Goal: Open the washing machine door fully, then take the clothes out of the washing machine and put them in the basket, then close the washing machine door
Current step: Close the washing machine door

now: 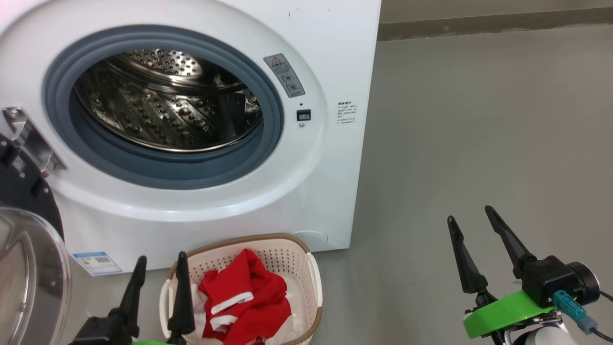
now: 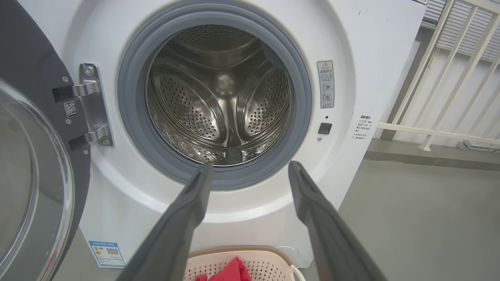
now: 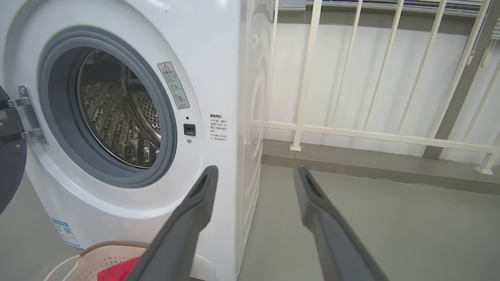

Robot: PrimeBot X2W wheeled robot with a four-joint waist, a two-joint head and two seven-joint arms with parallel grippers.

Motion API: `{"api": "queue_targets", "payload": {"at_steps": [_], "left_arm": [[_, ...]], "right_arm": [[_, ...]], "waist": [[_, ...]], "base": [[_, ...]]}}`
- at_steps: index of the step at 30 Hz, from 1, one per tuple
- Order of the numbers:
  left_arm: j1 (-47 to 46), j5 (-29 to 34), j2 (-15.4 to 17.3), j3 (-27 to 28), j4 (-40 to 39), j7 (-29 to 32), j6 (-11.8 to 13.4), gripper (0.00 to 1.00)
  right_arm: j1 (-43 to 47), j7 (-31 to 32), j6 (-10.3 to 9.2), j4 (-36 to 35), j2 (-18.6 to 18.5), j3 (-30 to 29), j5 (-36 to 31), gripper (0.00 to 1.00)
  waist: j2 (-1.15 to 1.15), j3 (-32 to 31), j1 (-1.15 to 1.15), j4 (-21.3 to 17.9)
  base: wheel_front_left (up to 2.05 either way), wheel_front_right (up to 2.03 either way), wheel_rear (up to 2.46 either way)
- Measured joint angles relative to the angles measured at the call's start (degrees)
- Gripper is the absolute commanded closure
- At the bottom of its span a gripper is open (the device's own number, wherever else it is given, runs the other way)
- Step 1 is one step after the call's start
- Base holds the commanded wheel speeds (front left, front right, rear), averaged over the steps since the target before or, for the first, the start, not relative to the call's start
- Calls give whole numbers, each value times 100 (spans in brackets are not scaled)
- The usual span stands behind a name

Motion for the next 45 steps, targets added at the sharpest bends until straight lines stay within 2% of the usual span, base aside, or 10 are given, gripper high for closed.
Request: {"api": "queue_targets", "payload": {"at_steps": [17,34,45], "left_arm": [[-1,-47,20,-62,-230,0,16,0],[2,8,86,-197,-268,59,153,0],[3,60,86,-259,-495,60,297,0]], "right_arm": [[-2,0,0,-11,1,-26,1,0],[-2,0,0,-4,2,-31,34,0],[-2,0,0,-10,2,-8,-3,0]], "waist": [[0,167,0,62],[0,76,0,162],[0,81,0,585]], "base": [[-139,140,0],[-7,7,0],[0,0,0]]}}
